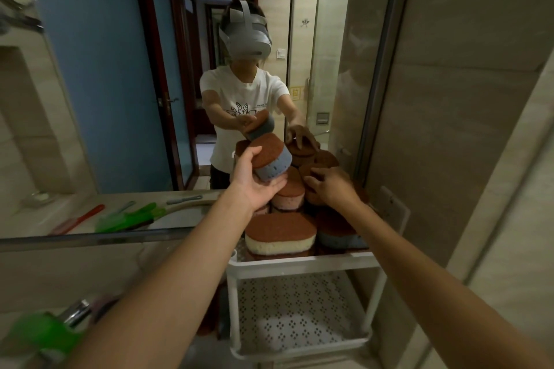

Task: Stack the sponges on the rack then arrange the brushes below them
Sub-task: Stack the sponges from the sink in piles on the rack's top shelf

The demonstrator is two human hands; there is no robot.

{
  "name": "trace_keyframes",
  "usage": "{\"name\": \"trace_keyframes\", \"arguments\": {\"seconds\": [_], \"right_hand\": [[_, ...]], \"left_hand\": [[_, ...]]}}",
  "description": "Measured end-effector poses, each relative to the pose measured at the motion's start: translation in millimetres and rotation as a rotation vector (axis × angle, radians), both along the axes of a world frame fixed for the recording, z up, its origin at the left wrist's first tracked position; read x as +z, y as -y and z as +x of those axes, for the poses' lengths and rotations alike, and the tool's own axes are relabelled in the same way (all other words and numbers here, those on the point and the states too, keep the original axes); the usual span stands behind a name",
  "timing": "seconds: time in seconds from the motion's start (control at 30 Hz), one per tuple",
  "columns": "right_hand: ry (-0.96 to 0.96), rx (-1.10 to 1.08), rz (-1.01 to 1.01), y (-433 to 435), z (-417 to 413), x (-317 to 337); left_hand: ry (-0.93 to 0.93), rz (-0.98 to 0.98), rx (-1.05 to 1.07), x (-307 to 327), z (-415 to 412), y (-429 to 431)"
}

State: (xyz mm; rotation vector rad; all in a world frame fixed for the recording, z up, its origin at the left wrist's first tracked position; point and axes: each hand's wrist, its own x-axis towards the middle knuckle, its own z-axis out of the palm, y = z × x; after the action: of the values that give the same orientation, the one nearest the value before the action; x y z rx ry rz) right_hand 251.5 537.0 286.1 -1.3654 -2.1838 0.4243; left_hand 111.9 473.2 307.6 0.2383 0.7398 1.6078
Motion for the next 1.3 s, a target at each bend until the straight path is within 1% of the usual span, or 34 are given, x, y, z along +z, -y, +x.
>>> {"name": "trace_keyframes", "arguments": {"seconds": [0.1, 0.17, 0.2, 0.27, 0.33, 0.37, 0.43, 0.5, 0.57, 0.63, 0.7, 0.73, 0.77, 0.83, 0.87, 0.9, 0.93, 0.97, 1.0, 1.03, 1.1, 1.17, 1.3], "right_hand": [[0.018, 0.003, -0.025, -3, -1, 0], [-0.036, 0.039, -0.037, 0, 2, 2], [-0.101, 0.050, -0.027, 1, 4, 4], [-0.314, 0.039, 0.000, 8, 8, 9], [-0.495, 0.103, 0.054, 18, 13, 15], [-0.539, 0.164, 0.064, 22, 17, 18], [-0.554, 0.271, 0.059, 31, 22, 23], [-0.496, 0.300, 0.066, 35, 28, 26], [-0.453, 0.244, 0.113, 33, 34, 26], [-0.470, 0.142, 0.181, 30, 41, 25], [-0.497, 0.046, 0.214, 27, 50, 24], [-0.507, 0.009, 0.203, 25, 55, 22], [-0.514, -0.028, 0.172, 23, 60, 20], [-0.495, -0.105, 0.110, 19, 68, 15], [-0.453, -0.143, 0.098, 16, 72, 11], [-0.392, -0.176, 0.091, 15, 74, 8], [-0.330, -0.200, 0.083, 13, 76, 5], [-0.280, -0.213, 0.071, 13, 76, 4], [-0.245, -0.219, 0.054, 13, 75, 2], [-0.214, -0.220, 0.043, 13, 74, 0], [-0.143, -0.218, 0.038, 12, 69, -2], [-0.074, -0.222, 0.037, 11, 66, -5], [0.010, -0.210, 0.012, 4, 66, -11]], "left_hand": [[-0.030, 0.015, 0.030, 3, 4, 3], [-0.039, 0.037, 0.049, 6, 7, 4], [-0.054, 0.058, 0.061, 7, 8, 4], [-0.122, 0.085, 0.093, 12, 13, 4], [-0.266, 0.062, 0.140, 16, 19, -1], [-0.354, 0.041, 0.157, 18, 22, -6], [-0.490, 0.006, 0.143, 22, 31, -12], [-0.555, 0.001, 0.068, 26, 42, -15], [-0.624, 0.021, -0.040, 29, 53, -15], [-0.644, 0.084, -0.141, 29, 62, -13], [-0.690, 0.142, -0.180, 26, 69, -13], [-0.783, 0.161, -0.150, 23, 71, -13], [-0.942, 0.168, -0.083, 21, 73, -12], [-1.408, 0.183, 0.088, 12, 70, -12], [-1.644, 0.199, 0.111, 7, 67, -12], [-1.851, 0.196, 0.065, 2, 64, -13], [-2.030, 0.169, -0.024, -3, 61, -14], [-2.180, 0.132, -0.117, -7, 59, -14], [-2.283, 0.083, -0.211, -11, 57, -15], [-2.341, 0.029, -0.298, -14, 56, -14], [-2.386, -0.061, -0.407, -18, 54, -15], [-2.408, -0.099, -0.435, -19, 55, -16], [-2.425, -0.110, -0.427, -19, 56, -16]]}}
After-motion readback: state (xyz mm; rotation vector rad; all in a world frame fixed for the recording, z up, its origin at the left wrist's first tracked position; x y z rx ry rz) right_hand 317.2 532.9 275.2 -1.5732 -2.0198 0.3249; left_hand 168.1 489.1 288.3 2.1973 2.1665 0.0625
